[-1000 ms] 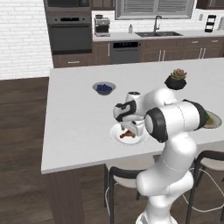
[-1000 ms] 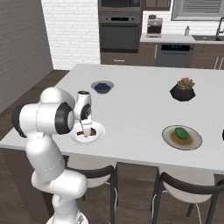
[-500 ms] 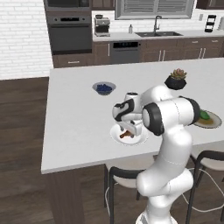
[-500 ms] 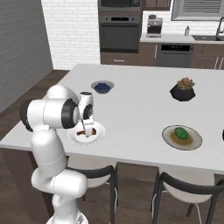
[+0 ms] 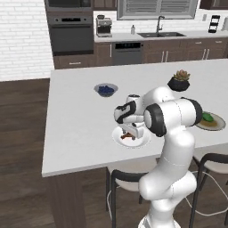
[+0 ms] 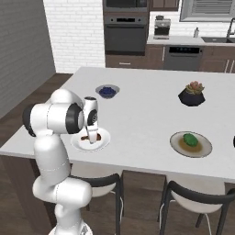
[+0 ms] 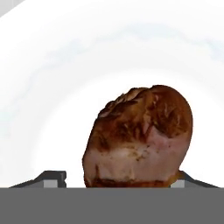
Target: Pick the chicken drumstick and broccoli from their plates and place them in the bowl. Then put the bowl in the fridge.
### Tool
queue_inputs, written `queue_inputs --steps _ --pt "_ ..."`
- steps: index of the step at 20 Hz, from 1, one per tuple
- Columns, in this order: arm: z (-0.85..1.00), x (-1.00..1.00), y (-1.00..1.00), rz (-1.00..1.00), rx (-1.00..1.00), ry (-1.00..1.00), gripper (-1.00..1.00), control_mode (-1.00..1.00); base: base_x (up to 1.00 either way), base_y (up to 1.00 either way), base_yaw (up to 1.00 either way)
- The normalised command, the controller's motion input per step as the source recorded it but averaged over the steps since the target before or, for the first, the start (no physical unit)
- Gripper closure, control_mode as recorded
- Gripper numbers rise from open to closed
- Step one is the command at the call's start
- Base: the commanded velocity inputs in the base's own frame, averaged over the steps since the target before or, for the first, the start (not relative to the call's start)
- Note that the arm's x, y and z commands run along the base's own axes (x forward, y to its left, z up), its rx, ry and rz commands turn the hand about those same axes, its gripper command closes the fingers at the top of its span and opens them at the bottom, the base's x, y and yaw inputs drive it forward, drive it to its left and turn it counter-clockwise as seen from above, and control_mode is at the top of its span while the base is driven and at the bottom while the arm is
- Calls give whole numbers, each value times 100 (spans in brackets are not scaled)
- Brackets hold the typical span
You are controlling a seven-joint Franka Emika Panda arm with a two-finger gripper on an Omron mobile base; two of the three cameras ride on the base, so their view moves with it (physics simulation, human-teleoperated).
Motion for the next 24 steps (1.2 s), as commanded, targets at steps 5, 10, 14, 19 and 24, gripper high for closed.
queue_inputs --steps 5,10,14,19,24 --pt "0 0 0 0 0 0 100 -100 0 0 0" --pt "6 -26 -6 0 0 0 100 -100 0 0 0" --pt "68 -67 -8 9 0 0 100 -100 0 0 0" --pt "86 -73 -2 33 0 0 100 -100 0 0 0" --pt "63 -41 -28 54 0 0 100 -100 0 0 0"
